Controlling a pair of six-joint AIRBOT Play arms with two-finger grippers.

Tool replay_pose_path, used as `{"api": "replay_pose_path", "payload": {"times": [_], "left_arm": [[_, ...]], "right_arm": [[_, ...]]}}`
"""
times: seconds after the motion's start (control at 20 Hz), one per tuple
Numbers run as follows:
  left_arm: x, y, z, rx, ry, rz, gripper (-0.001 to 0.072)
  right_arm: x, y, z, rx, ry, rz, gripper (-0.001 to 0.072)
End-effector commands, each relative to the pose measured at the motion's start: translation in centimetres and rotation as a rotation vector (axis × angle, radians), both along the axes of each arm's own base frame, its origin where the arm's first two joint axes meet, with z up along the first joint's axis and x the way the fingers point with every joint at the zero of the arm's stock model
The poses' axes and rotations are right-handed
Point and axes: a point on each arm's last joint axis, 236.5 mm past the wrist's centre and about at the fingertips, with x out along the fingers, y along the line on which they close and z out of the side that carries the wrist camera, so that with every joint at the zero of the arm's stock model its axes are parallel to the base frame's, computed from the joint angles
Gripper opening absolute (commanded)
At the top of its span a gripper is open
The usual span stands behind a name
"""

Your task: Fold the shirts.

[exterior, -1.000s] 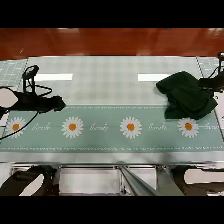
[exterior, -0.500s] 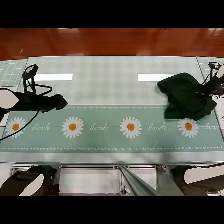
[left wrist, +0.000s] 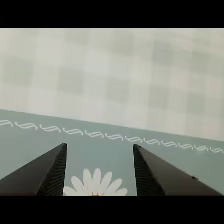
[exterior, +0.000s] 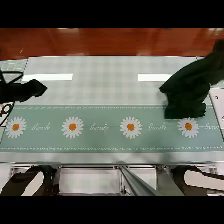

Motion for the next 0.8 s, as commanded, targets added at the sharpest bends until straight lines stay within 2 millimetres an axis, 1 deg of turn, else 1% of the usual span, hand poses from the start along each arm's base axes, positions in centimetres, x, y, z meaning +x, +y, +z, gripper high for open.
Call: {"api": "replay_pose_path", "payload": {"times": [0.0, 0.1, 0.15, 0.25, 0.3, 0.5, 0.6, 0.7, 0.75], "left_arm": [[-1.2, 0.9, 2.6, 0.025, -0.064, 0.008, 0.0509], [-2.3, 0.7, 3.3, 0.027, -0.069, -0.001, 0.0509], [-2.7, 0.5, 3.5, 0.028, -0.068, -0.006, 0.0509], [-3.6, 0.3, 3.9, 0.047, -0.072, -0.033, 0.0509], [-3.9, 0.3, 4.0, 0.057, -0.075, -0.046, 0.0509], [-4.5, 0.1, 3.9, 0.063, -0.061, -0.061, 0.0509], [-4.5, 0.1, 3.8, 0.062, -0.06, -0.061, 0.0509], [-4.5, 0.1, 3.8, 0.062, -0.06, -0.061, 0.0509], [-4.5, 0.1, 3.8, 0.062, -0.06, -0.061, 0.0509]], "right_arm": [[-1.8, 6.2, 13.1, -0.042, -0.269, 0.123, 0.0023], [-3.6, 10.0, 18.8, -0.054, -0.393, 0.2, 0.0023], [-4.5, 11.6, 21.1, -0.058, -0.447, 0.234, 0.0023], [-6.3, 14.5, 25.0, -0.066, -0.547, 0.295, 0.0022], [-7.3, 15.8, 26.3, -0.073, -0.578, 0.322, 0.0022], [-10.7, 19.6, 28.9, -0.111, -0.644, 0.402, 0.0022], [-12.1, 21.3, 29.7, -0.105, -0.667, 0.443, 0.0022], [-13.4, 23.7, 29.9, -0.089, -0.674, 0.51, 0.0022], [-13.9, 24.7, 29.5, -0.084, -0.659, 0.539, 0.0022]]}}
